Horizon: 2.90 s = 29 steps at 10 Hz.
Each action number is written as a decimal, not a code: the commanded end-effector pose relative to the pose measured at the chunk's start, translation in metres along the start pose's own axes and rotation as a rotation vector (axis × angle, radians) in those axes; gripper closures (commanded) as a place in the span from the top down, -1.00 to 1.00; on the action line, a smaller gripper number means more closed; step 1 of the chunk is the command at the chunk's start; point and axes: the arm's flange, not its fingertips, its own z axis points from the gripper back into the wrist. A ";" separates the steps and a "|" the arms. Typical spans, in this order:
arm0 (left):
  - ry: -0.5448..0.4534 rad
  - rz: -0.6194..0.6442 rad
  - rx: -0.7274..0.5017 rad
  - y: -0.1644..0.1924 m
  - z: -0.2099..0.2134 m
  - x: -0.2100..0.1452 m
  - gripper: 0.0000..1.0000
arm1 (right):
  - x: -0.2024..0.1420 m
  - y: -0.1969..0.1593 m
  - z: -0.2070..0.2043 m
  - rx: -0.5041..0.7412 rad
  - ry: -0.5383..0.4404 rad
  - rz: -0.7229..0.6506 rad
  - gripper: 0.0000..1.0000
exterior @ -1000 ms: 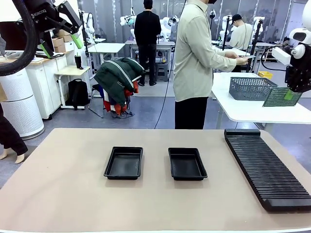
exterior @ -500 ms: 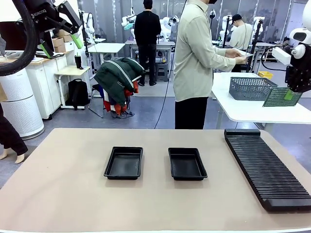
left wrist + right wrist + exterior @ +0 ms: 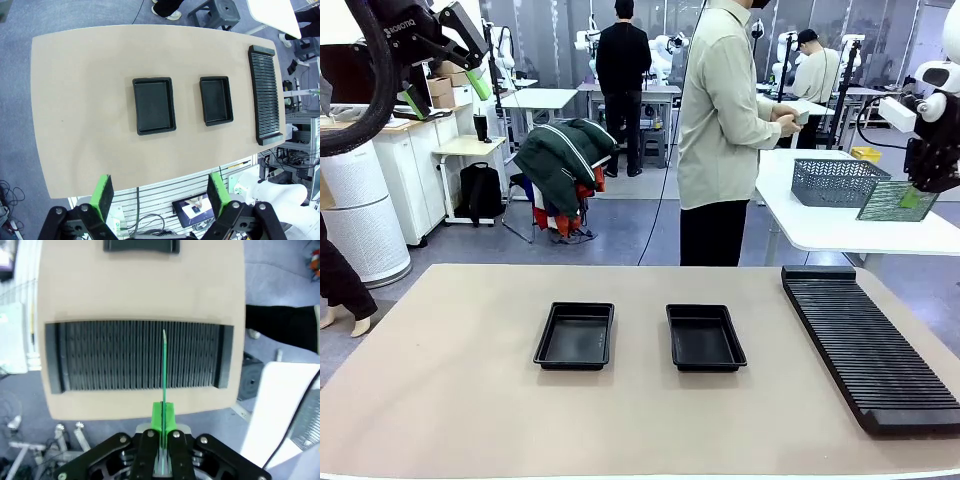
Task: Inspect and transfer BCBs to ESD trays.
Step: Pick up the Blank PCB from the PCB Rack and place it in the left ESD tray.
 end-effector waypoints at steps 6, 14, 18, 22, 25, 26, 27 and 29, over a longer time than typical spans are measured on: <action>0.002 0.002 0.000 0.001 -0.001 -0.001 1.00 | 0.043 -0.028 -0.067 0.298 -0.410 -0.550 -0.95; 0.002 0.002 0.000 0.001 -0.001 -0.001 1.00 | 0.166 -0.002 -0.209 0.645 -0.703 -1.135 -0.95; 0.002 0.002 0.000 0.001 -0.001 -0.001 1.00 | 0.244 0.018 -0.277 0.727 -0.788 -1.291 -0.95; 0.002 0.002 0.000 0.001 -0.001 -0.001 1.00 | 0.320 0.022 -0.319 0.794 -0.688 -1.382 -0.95; 0.002 0.002 0.000 0.001 -0.001 -0.001 1.00 | 0.358 0.024 -0.339 0.767 -0.674 -1.442 -0.95; 0.002 0.002 0.000 0.001 -0.001 -0.001 1.00 | 0.368 0.026 -0.345 0.754 -0.665 -1.459 -0.95; 0.002 0.002 0.000 0.001 -0.001 -0.001 1.00 | 0.378 0.030 -0.350 0.756 -0.671 -1.466 -0.95; 0.002 0.002 0.000 0.001 -0.001 -0.001 1.00 | 0.395 0.039 -0.359 0.728 -0.657 -1.509 -0.95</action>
